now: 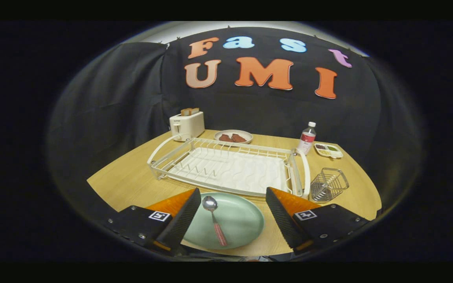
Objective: Take the plate from the dish rack, then take the spoon from the basket and place it into the plate.
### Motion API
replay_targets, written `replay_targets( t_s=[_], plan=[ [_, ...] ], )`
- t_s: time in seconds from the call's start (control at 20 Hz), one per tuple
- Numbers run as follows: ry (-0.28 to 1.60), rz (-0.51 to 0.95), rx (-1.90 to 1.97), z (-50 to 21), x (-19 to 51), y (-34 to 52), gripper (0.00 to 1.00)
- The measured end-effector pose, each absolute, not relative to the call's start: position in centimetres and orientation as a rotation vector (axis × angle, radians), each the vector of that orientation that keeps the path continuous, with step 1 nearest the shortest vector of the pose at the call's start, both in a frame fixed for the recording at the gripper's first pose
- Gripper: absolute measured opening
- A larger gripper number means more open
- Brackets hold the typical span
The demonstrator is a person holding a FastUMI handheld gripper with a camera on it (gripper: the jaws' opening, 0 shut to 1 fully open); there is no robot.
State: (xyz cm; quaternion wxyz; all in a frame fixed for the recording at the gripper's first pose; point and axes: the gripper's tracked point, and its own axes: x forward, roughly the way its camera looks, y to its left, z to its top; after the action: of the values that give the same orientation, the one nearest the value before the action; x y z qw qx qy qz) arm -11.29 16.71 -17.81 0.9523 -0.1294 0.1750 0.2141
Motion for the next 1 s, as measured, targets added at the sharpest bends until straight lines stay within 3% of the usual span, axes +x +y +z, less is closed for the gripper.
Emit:
replay_targets(
  t_s=[1.0],
  plan=[
    [0.114, 0.098, -0.157, -2.7, -2.9, 4.8, 0.99]
  ],
)
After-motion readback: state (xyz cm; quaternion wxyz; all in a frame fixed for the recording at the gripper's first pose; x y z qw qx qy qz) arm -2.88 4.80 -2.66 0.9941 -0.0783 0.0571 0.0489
